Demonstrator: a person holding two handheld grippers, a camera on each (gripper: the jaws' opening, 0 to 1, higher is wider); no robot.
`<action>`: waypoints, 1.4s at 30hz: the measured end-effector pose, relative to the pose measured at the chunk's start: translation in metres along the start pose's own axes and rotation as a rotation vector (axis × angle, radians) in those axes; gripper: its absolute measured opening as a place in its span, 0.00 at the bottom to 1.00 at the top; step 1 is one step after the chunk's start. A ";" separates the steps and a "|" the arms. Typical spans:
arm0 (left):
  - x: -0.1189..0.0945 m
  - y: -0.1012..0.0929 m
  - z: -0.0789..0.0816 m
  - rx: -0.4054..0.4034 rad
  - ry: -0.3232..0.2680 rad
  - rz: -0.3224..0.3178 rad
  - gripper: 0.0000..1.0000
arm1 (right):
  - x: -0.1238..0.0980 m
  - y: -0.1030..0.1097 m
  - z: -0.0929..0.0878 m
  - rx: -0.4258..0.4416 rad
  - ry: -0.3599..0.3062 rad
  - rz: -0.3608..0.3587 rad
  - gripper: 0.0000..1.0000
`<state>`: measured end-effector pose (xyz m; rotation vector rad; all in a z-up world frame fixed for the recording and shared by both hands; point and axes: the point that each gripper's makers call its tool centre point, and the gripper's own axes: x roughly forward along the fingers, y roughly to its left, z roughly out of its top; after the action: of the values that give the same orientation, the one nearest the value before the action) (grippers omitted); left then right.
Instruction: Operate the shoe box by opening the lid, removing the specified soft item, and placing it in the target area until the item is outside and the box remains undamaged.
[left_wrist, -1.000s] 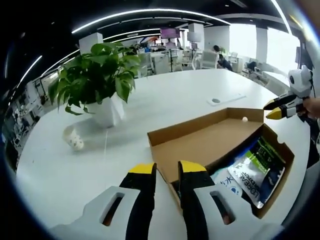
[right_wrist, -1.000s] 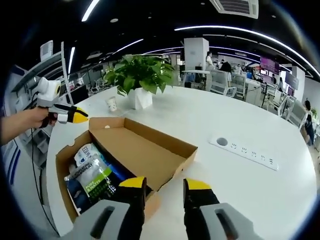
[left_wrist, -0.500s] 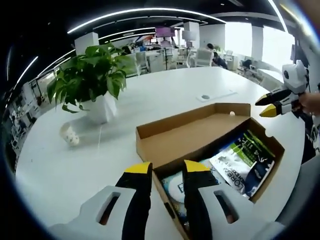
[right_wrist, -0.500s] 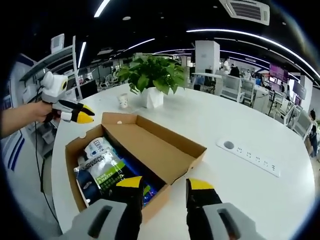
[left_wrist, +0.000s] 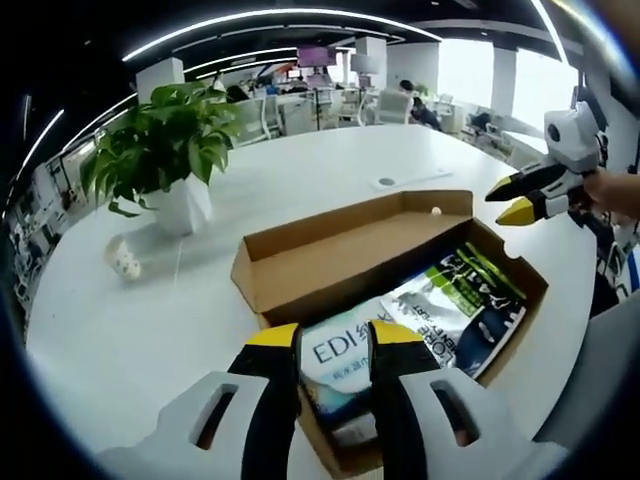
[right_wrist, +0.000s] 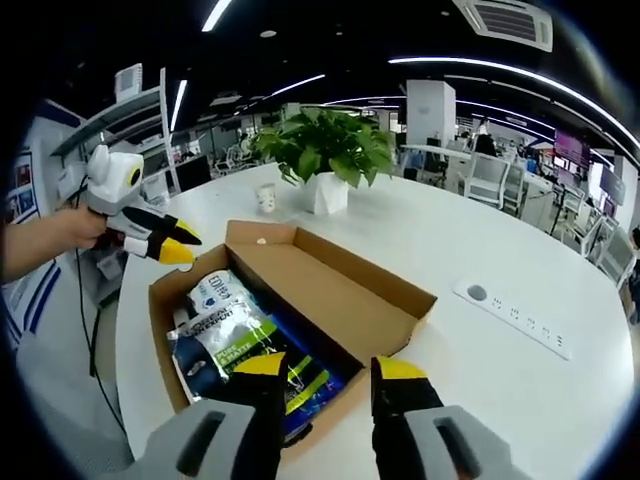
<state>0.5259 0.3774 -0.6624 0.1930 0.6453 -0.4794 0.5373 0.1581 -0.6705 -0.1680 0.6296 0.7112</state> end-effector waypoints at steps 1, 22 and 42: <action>0.000 -0.001 -0.001 0.000 0.000 -0.003 0.26 | 0.001 0.001 0.000 -0.003 0.003 0.002 0.30; -0.001 -0.033 -0.025 -0.034 0.053 -0.099 0.27 | 0.021 0.022 -0.015 -0.047 0.129 0.060 0.37; 0.000 -0.063 -0.043 -0.106 0.147 -0.198 0.23 | 0.038 0.026 -0.025 -0.113 0.235 0.095 0.43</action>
<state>0.4728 0.3355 -0.6980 0.0637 0.8360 -0.6236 0.5301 0.1902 -0.7113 -0.3311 0.8258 0.8259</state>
